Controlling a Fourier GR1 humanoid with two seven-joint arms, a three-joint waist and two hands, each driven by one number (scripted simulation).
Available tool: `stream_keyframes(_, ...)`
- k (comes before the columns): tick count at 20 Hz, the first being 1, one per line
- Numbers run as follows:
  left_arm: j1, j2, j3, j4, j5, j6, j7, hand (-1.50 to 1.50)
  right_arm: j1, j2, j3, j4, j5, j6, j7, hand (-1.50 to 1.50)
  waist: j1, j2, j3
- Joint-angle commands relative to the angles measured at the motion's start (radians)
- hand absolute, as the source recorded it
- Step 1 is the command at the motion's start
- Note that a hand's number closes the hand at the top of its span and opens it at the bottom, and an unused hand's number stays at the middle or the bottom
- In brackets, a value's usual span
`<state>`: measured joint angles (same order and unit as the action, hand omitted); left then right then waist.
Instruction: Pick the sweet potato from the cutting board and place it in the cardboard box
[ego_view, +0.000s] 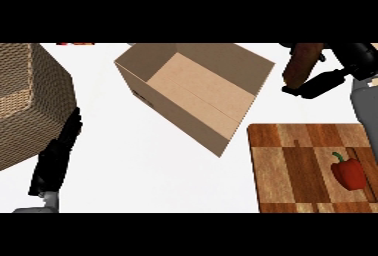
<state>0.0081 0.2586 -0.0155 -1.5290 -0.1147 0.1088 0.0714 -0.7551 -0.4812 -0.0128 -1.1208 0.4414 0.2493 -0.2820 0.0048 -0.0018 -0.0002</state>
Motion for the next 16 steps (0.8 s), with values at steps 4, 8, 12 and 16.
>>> stream_keyframes(4, -0.034, -0.022, -0.002, 0.027, -0.031, 0.007, 0.001, 0.0, -0.163, 0.111, 0.003, -0.056, -0.036, 0.06, 0.189, 1.5, 0.001, 0.001, 0.0)
stream_keyframes(8, -0.005, -0.037, -0.01, -0.002, -0.043, 0.008, 0.008, 0.0, -0.257, 0.163, 0.032, 0.019, 0.02, 0.04, 0.253, 1.5, 0.009, 0.003, 0.0)
stream_keyframes(12, 0.009, -0.008, 0.02, -0.001, -0.023, -0.028, -0.016, 0.0, -0.318, 0.253, 0.076, 0.093, 0.073, -0.004, 0.296, 1.5, 0.014, 0.004, 0.0)
stream_keyframes(16, 0.0, -0.014, 0.025, -0.026, -0.023, -0.029, 0.024, 0.0, -0.372, 0.322, 0.09, 0.225, 0.115, -0.048, 0.293, 1.5, 0.015, 0.005, 0.0)
